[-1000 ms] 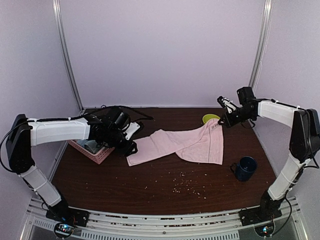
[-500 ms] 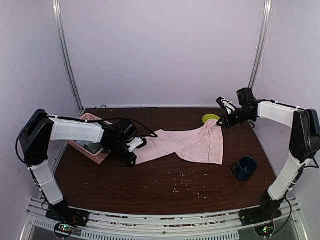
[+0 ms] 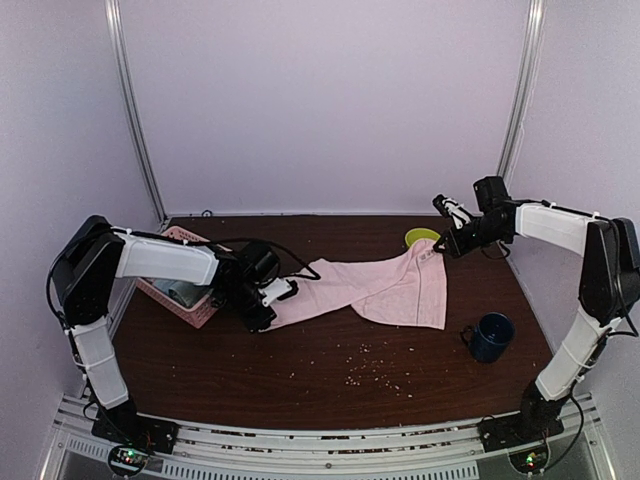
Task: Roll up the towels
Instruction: Flatten out the towel at the center of the board.
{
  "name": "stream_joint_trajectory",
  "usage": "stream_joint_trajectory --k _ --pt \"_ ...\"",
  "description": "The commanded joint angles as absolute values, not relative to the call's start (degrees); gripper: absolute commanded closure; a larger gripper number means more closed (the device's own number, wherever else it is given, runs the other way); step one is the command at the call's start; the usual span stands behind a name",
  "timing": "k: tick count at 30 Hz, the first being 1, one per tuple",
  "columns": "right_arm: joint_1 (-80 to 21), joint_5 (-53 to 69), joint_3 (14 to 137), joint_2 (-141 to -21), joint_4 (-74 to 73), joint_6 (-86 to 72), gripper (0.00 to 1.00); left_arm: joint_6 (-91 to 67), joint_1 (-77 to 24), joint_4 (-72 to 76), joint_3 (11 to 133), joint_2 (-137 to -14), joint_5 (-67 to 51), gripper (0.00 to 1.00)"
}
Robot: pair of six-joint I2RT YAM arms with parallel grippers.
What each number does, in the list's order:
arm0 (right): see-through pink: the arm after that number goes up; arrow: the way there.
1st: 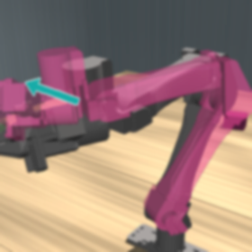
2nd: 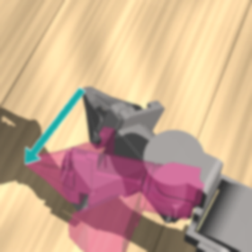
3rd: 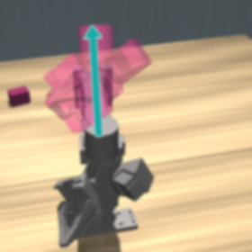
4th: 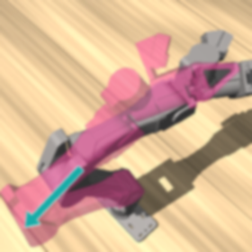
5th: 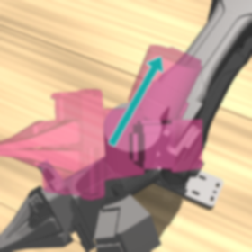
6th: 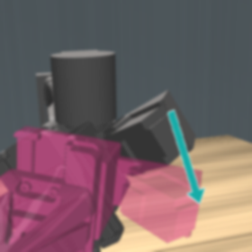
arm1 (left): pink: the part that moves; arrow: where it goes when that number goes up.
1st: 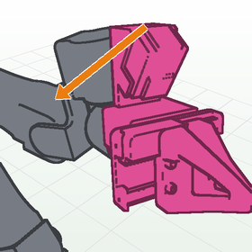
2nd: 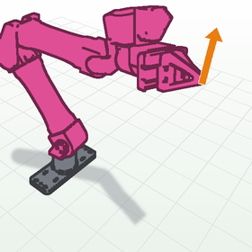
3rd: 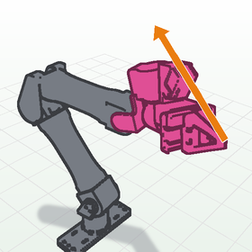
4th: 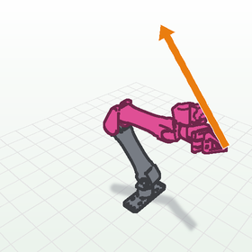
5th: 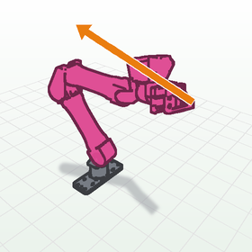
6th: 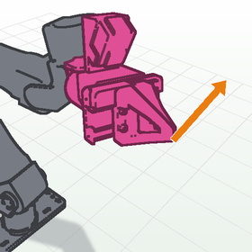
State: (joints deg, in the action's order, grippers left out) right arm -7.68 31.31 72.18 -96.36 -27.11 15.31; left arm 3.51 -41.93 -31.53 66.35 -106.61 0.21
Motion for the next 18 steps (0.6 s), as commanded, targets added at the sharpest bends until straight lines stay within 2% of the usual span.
stream_joint_trajectory --k 1,3,10,18 --pt "-7.4 32.4 71.5 -95.9 -26.3 16.2 1.00 4.4 -41.7 -32.0 68.1 -107.3 0.9 0.96" --pt "-7.5 32.4 71.5 -95.8 -26.3 16.2 1.00 4.6 -41.7 -32.7 68.5 -106.9 1.0 1.00" --pt "-6.8 32.4 74.1 -95.5 -27.3 15.4 1.00 5.2 -40.6 -36.8 73.2 -101.6 3.2 1.00" --pt "-0.5 36.9 88.1 -93.8 -32.5 10.4 1.00 4.9 -39.4 -44.5 84.7 -91.2 15.3 1.00"
